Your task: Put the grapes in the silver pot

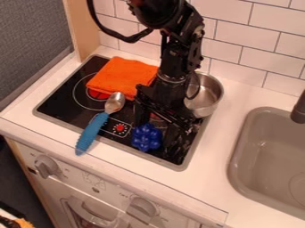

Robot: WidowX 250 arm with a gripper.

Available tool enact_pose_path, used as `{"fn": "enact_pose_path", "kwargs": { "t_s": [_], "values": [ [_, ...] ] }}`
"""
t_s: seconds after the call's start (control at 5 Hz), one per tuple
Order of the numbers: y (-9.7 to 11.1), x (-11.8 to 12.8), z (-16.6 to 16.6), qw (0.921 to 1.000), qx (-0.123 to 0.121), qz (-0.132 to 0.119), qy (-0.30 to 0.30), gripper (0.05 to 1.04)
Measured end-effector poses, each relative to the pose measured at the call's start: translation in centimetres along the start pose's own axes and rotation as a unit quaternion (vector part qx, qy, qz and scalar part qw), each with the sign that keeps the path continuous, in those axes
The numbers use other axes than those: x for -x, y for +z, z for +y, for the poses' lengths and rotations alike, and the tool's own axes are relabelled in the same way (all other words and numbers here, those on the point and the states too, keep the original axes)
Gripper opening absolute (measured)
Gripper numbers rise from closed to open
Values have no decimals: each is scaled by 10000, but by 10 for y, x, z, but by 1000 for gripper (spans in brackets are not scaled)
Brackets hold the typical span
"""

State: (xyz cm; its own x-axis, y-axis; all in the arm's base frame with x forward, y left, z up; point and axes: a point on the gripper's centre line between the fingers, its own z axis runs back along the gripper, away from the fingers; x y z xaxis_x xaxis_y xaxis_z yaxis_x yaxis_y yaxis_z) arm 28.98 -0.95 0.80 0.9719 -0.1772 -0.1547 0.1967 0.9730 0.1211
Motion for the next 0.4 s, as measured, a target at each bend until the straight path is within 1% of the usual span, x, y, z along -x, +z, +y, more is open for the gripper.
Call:
{"fn": "enact_pose_path", "kwargs": {
  "t_s": [0.2, 0.4],
  "values": [
    [0, 4, -3, 9999, 128, 3, -46, 675],
    [3, 6, 2, 9998, 202, -26, 26, 597]
  ]
}}
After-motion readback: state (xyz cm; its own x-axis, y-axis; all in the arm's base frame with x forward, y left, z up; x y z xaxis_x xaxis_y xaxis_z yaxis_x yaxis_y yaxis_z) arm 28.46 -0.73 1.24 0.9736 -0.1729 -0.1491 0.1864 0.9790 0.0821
